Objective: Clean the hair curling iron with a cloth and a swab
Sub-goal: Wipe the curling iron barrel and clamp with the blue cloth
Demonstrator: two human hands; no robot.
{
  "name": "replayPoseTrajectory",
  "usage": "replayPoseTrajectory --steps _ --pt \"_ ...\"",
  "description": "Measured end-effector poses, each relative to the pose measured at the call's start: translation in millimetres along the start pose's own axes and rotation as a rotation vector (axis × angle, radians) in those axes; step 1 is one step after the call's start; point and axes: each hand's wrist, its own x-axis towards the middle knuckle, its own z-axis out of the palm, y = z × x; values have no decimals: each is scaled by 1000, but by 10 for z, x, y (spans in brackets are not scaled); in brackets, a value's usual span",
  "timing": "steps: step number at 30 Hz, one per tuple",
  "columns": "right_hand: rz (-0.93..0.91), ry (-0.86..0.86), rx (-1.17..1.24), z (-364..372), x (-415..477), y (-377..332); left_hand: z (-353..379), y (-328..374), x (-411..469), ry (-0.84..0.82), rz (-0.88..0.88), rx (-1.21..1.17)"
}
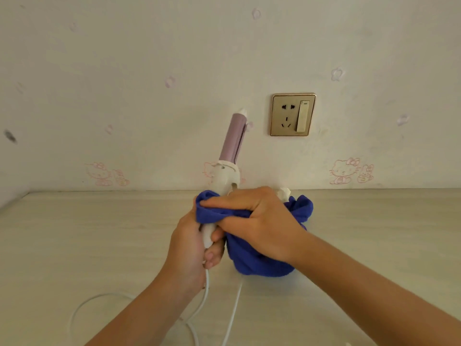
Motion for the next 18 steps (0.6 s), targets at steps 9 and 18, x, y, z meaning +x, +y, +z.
replayPoseTrajectory --steps 9,18 --pt "-109 414 -84 -333 112 -5 36 -100 -43 -128 -22 -23" --pt "-43 -59 -119 55 0 92 -94 9 21 -5 8 -164"
